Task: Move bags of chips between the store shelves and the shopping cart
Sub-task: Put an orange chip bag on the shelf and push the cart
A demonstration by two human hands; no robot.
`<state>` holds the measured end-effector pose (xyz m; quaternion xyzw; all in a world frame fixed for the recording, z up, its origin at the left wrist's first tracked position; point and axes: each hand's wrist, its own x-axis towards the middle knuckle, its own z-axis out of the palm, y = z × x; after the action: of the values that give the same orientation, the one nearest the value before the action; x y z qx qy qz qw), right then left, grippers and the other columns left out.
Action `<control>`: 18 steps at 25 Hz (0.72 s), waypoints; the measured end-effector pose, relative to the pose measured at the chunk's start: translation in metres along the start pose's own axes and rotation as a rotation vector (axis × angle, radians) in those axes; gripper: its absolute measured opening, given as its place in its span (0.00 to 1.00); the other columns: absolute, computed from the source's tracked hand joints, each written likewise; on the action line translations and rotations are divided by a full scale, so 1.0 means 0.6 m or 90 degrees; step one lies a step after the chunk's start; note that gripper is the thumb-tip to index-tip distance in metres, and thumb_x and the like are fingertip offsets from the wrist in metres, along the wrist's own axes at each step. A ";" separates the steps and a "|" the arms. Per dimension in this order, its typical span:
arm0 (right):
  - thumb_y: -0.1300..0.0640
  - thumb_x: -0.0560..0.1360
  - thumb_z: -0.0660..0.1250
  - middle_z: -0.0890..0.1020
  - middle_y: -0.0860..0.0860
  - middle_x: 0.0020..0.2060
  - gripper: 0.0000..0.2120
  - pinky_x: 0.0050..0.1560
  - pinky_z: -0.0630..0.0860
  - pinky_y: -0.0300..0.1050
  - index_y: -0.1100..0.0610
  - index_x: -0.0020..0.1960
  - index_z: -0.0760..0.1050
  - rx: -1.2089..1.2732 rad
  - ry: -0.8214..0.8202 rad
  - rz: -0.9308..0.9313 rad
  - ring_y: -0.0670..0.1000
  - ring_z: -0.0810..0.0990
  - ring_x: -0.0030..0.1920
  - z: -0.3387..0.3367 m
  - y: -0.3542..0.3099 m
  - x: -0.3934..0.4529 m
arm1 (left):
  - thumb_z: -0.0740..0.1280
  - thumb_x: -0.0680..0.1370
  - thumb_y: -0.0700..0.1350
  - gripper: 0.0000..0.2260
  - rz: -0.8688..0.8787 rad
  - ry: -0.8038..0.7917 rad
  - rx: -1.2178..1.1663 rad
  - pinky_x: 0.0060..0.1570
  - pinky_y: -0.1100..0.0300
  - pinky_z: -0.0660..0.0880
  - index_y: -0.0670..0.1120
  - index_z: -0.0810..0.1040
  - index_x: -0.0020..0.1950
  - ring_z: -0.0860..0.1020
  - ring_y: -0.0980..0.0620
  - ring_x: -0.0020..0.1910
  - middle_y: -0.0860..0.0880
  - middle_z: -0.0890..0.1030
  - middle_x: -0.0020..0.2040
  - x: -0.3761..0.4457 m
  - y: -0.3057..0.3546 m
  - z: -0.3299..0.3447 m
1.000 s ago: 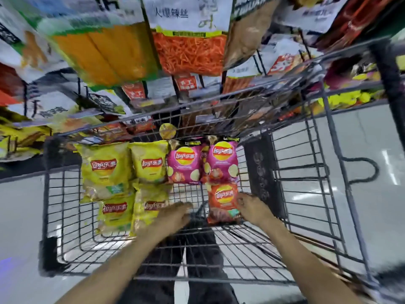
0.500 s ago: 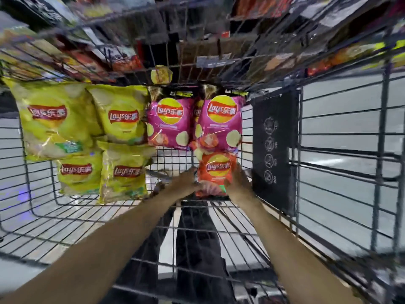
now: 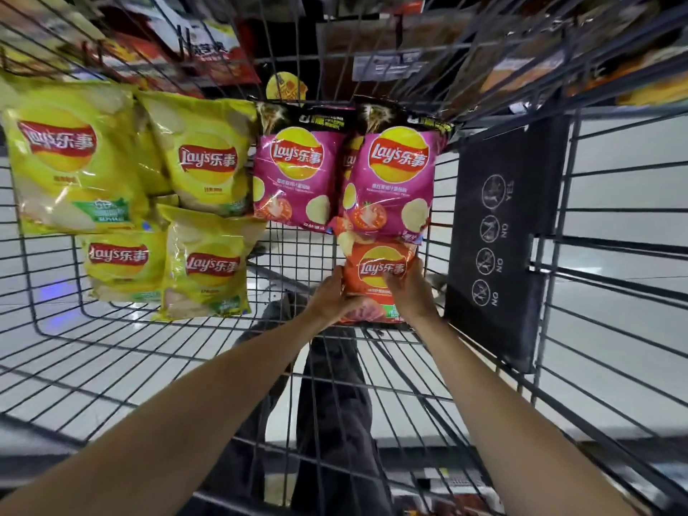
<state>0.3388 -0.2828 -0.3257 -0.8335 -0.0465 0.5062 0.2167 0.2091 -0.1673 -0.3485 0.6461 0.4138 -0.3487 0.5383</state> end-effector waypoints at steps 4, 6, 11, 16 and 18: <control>0.37 0.77 0.61 0.77 0.53 0.61 0.29 0.59 0.76 0.53 0.54 0.71 0.63 -0.007 -0.020 0.021 0.59 0.80 0.59 0.008 -0.012 -0.031 | 0.72 0.76 0.54 0.34 0.030 -0.078 -0.008 0.61 0.47 0.77 0.50 0.58 0.75 0.81 0.44 0.57 0.48 0.77 0.67 -0.040 0.000 -0.037; 0.30 0.73 0.59 0.77 0.49 0.58 0.29 0.58 0.77 0.54 0.49 0.65 0.67 0.004 -0.040 0.024 0.56 0.80 0.58 0.007 -0.028 -0.052 | 0.71 0.76 0.58 0.33 0.027 -0.095 0.019 0.61 0.49 0.76 0.50 0.60 0.74 0.80 0.45 0.58 0.50 0.78 0.65 -0.065 -0.002 -0.063; 0.33 0.78 0.56 0.77 0.55 0.66 0.34 0.67 0.70 0.53 0.54 0.74 0.61 -0.063 -0.050 0.074 0.60 0.76 0.65 0.015 -0.059 -0.094 | 0.65 0.76 0.65 0.29 0.025 -0.080 0.092 0.63 0.55 0.71 0.53 0.66 0.71 0.77 0.47 0.62 0.50 0.79 0.64 -0.131 0.002 -0.123; 0.39 0.79 0.62 0.78 0.53 0.63 0.28 0.62 0.71 0.45 0.57 0.71 0.67 -0.027 0.017 0.023 0.55 0.78 0.62 0.020 -0.124 -0.178 | 0.61 0.74 0.70 0.41 0.112 -0.057 0.188 0.61 0.62 0.68 0.48 0.56 0.79 0.73 0.45 0.68 0.48 0.71 0.73 -0.215 0.016 -0.189; 0.43 0.78 0.66 0.78 0.51 0.63 0.25 0.64 0.72 0.46 0.55 0.69 0.68 0.027 0.035 -0.009 0.53 0.78 0.61 0.019 -0.145 -0.207 | 0.60 0.71 0.73 0.46 0.142 -0.029 0.196 0.66 0.56 0.70 0.47 0.54 0.79 0.73 0.45 0.67 0.46 0.71 0.73 -0.245 0.021 -0.211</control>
<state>0.2811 -0.2377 -0.1921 -0.8421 -0.0358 0.4821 0.2392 0.1601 -0.0672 -0.1891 0.7547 0.2687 -0.3605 0.4777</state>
